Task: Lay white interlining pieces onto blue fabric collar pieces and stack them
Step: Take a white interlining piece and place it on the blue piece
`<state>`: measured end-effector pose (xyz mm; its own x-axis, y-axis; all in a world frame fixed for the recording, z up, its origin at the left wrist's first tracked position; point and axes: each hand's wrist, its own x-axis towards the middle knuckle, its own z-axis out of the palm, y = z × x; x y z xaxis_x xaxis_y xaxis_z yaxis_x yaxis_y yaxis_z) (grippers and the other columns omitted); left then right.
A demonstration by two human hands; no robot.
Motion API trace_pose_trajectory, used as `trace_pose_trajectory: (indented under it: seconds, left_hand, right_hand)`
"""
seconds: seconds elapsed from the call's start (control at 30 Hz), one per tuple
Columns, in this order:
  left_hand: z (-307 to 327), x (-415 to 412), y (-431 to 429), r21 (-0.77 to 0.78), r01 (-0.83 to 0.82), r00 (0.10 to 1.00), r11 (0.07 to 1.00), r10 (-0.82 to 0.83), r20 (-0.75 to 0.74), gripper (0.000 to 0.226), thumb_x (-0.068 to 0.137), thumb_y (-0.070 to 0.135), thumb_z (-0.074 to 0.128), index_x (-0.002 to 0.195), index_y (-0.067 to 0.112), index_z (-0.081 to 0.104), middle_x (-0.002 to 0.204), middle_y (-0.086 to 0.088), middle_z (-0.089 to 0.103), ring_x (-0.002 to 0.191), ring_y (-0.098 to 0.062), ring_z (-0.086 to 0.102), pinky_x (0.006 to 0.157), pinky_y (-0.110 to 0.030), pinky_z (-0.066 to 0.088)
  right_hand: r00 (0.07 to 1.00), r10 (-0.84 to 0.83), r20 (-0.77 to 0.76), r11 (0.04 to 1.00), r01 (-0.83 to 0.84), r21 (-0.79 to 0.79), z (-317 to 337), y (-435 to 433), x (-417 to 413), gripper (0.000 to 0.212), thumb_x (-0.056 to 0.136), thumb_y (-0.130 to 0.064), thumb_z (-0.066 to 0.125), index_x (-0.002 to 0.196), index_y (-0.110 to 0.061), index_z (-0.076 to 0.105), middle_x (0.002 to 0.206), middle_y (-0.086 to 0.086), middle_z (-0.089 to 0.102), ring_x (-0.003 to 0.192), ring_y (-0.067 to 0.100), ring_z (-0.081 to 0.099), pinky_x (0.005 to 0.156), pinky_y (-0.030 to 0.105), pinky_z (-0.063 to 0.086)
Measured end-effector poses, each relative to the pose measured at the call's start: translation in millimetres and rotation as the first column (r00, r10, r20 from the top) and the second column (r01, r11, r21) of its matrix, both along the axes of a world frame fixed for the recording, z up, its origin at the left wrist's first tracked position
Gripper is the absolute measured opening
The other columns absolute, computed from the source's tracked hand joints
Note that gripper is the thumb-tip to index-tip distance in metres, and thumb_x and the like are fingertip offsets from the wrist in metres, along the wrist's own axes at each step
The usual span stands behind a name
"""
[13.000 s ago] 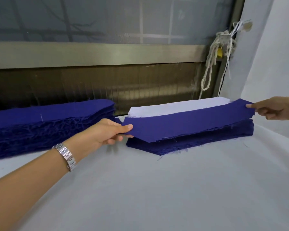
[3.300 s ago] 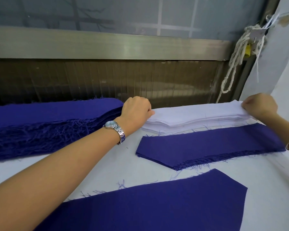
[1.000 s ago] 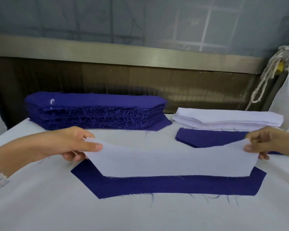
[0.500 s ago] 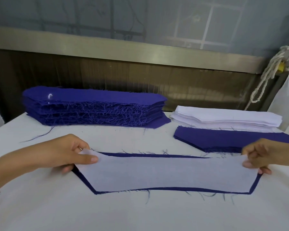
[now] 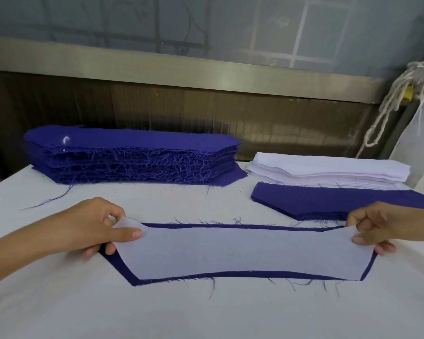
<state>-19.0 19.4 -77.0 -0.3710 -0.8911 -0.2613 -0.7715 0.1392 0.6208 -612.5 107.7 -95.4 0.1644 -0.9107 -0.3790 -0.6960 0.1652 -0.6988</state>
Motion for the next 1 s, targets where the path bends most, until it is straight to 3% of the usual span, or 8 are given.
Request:
trace_pose_trajectory:
  seconds: [0.2,0.5,0.73,1.0]
  left_hand:
    - [0,0,0,-0.012,-0.006,1.0,1.0,0.006,0.005,0.073,0.055,0.073,0.069,0.084,0.006,0.065,0.063,-0.005,0.073,0.036,-0.013,0.045,0.059,-0.024,0.046]
    - [0,0,1,-0.024,-0.014,1.0,1.0,0.014,-0.007,0.078,0.056,0.072,0.066,0.088,0.0,0.062,0.062,-0.007,0.072,0.036,-0.014,0.045,0.047,-0.014,0.042]
    - [-5,1,0,-0.065,-0.02,0.999,0.998,0.023,0.045,0.079,0.057,0.077,0.063,0.086,0.003,0.059,0.061,-0.003,0.072,0.035,-0.012,0.046,0.049,-0.017,0.043]
    - [-7,4,-4,-0.109,-0.017,0.99,0.994,0.032,0.134,0.077,0.056,0.083,0.059,0.081,0.011,0.056,0.057,-0.001,0.071,0.035,-0.011,0.05,0.047,-0.016,0.044]
  right_hand:
    - [1.0,-0.018,-0.017,1.0,0.018,-0.014,5,5,8,0.039,0.085,-0.041,0.081,0.101,-0.007,0.069,0.076,0.023,0.07,0.054,0.018,0.055,0.053,0.023,0.048]
    - [1.0,-0.021,-0.008,1.0,0.021,0.013,15,10,23,0.034,0.083,-0.042,0.083,0.094,-0.013,0.07,0.07,0.021,0.068,0.052,0.017,0.054,0.054,0.022,0.048]
    - [0.998,-0.035,-0.046,0.999,0.035,-0.008,14,11,22,0.044,0.083,-0.045,0.082,0.098,-0.006,0.071,0.072,0.025,0.069,0.052,0.018,0.055,0.055,0.021,0.049]
    - [1.0,-0.022,-0.012,1.0,0.023,0.015,16,10,24,0.032,0.084,-0.042,0.081,0.096,-0.015,0.069,0.071,0.024,0.068,0.051,0.017,0.054,0.052,0.022,0.047]
